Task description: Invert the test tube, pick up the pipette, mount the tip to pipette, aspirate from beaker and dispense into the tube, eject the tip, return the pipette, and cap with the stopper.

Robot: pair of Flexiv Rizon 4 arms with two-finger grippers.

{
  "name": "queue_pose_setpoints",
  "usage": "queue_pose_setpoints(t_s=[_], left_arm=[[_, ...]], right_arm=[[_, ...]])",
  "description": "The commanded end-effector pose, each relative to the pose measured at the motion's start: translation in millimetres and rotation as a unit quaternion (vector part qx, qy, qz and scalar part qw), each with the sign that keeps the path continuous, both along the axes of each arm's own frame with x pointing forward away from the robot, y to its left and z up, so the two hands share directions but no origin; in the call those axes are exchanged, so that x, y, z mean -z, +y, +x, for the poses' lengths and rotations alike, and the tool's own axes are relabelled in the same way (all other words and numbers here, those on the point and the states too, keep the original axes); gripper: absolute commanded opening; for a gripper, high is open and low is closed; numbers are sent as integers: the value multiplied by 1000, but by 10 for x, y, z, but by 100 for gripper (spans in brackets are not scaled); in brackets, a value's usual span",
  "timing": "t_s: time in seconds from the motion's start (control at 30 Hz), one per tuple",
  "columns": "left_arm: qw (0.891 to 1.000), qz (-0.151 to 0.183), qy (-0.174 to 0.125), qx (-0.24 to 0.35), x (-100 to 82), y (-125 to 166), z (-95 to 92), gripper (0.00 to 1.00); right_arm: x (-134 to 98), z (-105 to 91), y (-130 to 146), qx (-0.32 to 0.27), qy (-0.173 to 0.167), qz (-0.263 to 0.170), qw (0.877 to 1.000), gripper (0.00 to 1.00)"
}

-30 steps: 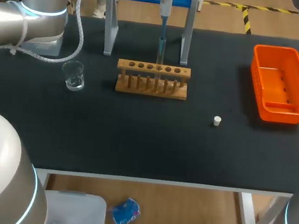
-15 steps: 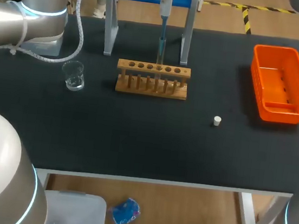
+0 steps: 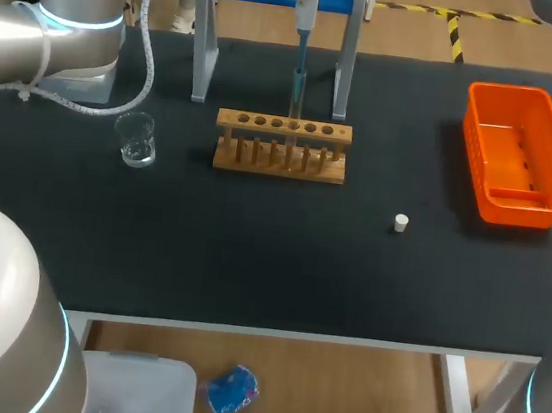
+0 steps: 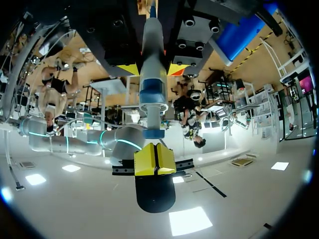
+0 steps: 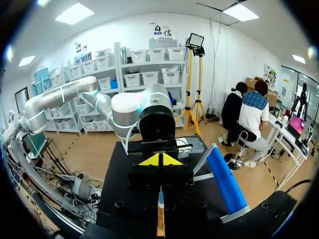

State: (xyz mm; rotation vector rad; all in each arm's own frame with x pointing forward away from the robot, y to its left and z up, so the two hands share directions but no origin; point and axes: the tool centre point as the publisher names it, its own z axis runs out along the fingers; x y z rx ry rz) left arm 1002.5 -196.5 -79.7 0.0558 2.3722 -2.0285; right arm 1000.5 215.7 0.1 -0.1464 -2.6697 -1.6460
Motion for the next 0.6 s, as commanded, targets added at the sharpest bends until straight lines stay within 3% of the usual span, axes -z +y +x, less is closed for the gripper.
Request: queue_pose_setpoints(t_s=[0.03,0.6], left_arm=[[1000,0,0,-1,-4,0,-3,0],[1000,0,0,-1,-4,0,-3,0]], right_arm=[[27,10,-15,-1,3,-2,1000,0],[114,-24,-40,-3,11,-5,1000,0]])
